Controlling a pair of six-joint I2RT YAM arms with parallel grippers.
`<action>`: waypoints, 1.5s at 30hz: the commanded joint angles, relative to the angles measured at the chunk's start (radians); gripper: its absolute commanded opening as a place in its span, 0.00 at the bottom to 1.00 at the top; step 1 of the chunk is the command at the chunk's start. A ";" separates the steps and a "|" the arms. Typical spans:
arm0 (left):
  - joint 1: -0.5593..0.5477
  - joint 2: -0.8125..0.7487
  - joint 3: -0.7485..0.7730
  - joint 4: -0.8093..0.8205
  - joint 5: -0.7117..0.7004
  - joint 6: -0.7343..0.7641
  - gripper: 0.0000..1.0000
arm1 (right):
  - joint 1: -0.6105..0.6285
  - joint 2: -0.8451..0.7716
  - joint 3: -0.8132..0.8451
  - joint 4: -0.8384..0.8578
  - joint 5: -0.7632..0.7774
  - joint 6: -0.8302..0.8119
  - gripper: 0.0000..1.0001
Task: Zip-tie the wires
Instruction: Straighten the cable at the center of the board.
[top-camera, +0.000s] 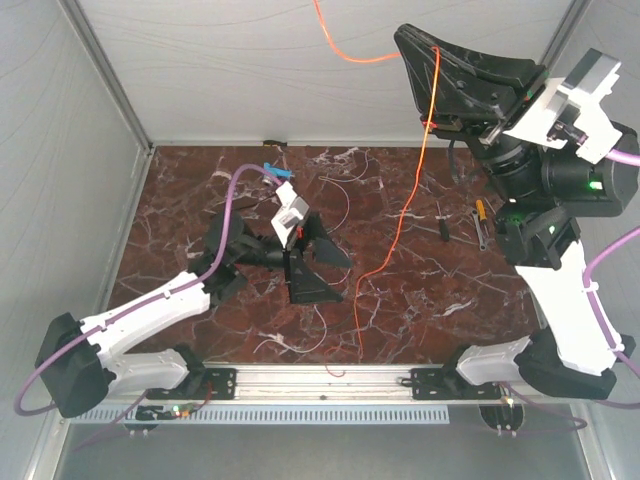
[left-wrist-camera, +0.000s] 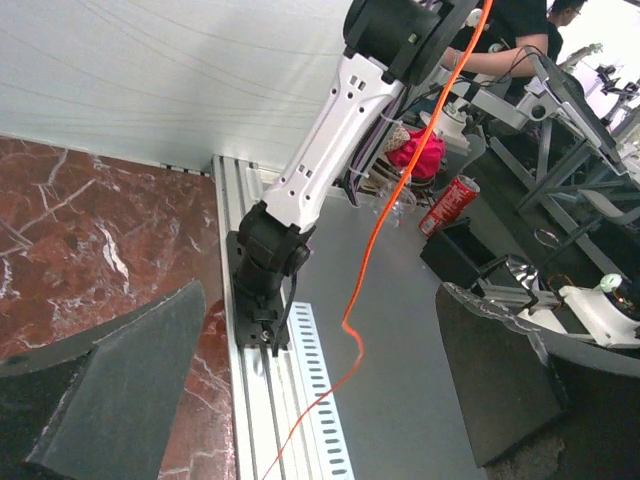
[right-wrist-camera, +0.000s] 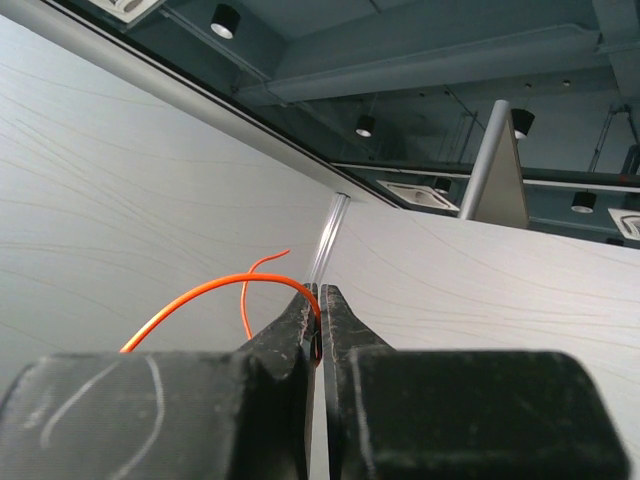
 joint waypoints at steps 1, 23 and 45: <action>-0.013 -0.022 -0.032 0.161 -0.007 -0.006 0.98 | 0.007 0.033 0.049 -0.006 0.033 -0.031 0.00; -0.097 0.127 -0.143 0.310 -0.108 0.006 0.82 | 0.006 0.148 0.179 -0.003 0.073 -0.059 0.00; -0.122 0.194 -0.211 0.365 -0.150 -0.054 0.00 | 0.006 0.124 0.110 0.004 0.135 -0.131 0.00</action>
